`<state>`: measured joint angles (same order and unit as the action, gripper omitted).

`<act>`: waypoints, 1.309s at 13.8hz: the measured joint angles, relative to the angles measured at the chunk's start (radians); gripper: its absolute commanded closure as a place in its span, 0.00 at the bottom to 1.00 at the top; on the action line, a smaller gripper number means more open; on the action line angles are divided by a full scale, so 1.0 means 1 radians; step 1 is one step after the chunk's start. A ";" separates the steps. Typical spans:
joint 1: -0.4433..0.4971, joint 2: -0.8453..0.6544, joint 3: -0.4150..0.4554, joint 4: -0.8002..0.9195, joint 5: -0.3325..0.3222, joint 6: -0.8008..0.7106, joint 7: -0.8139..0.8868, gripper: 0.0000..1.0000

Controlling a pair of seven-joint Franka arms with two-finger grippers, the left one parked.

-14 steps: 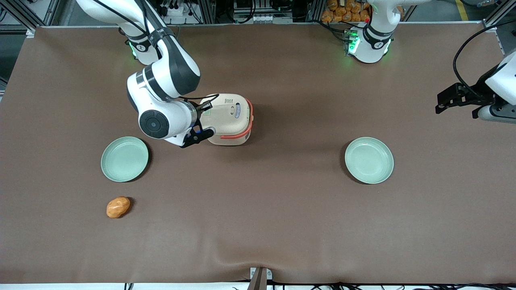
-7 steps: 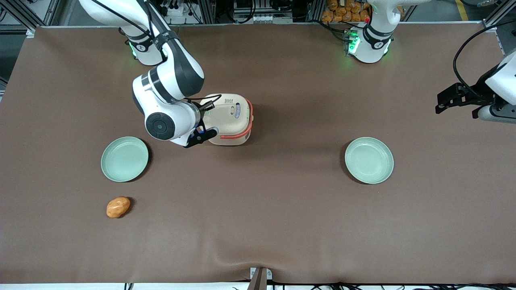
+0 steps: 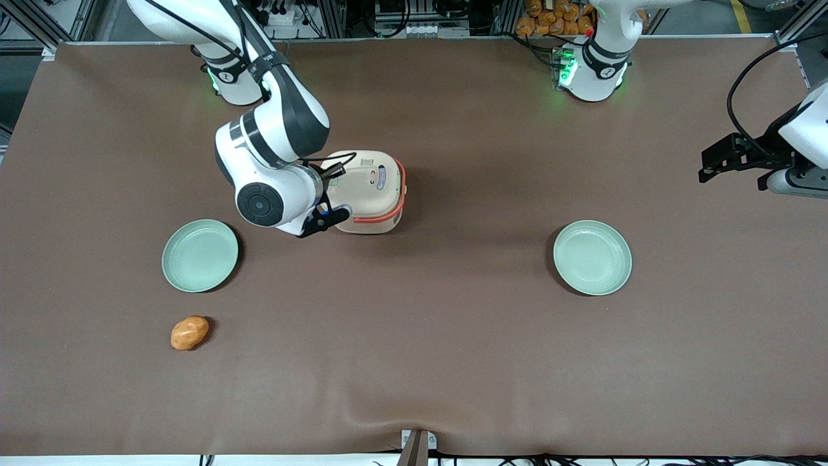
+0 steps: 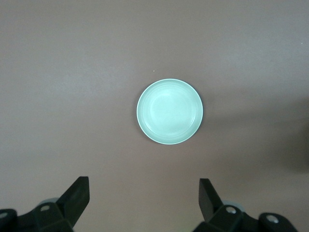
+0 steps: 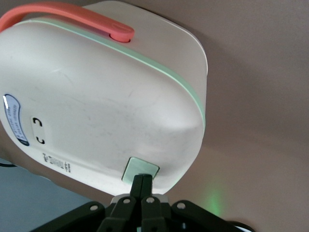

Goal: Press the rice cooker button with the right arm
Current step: 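Press the rice cooker's lid-release button with the right gripper fingertips, then pull the right gripper back from the cooker as the lid pops open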

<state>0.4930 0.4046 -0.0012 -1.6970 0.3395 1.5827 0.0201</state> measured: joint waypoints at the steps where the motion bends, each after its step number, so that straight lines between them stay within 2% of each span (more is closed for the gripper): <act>1: 0.001 0.002 0.000 0.000 0.001 0.003 0.000 1.00; 5: 0.003 0.005 0.000 0.001 0.002 0.005 0.000 1.00; 7: 0.003 0.005 -0.001 0.004 0.002 0.005 0.000 0.90; 8: 0.003 0.005 -0.003 0.010 0.002 0.006 0.000 0.80; 9: 0.003 0.002 -0.005 0.020 0.002 0.006 0.000 0.56; 12: 0.000 -0.009 -0.009 0.083 0.002 -0.016 0.000 0.00; 18: -0.067 -0.058 -0.020 0.174 0.002 -0.050 0.000 0.00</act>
<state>0.4263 0.3469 -0.0210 -1.5225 0.3416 1.5332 0.0196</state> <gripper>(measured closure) 0.044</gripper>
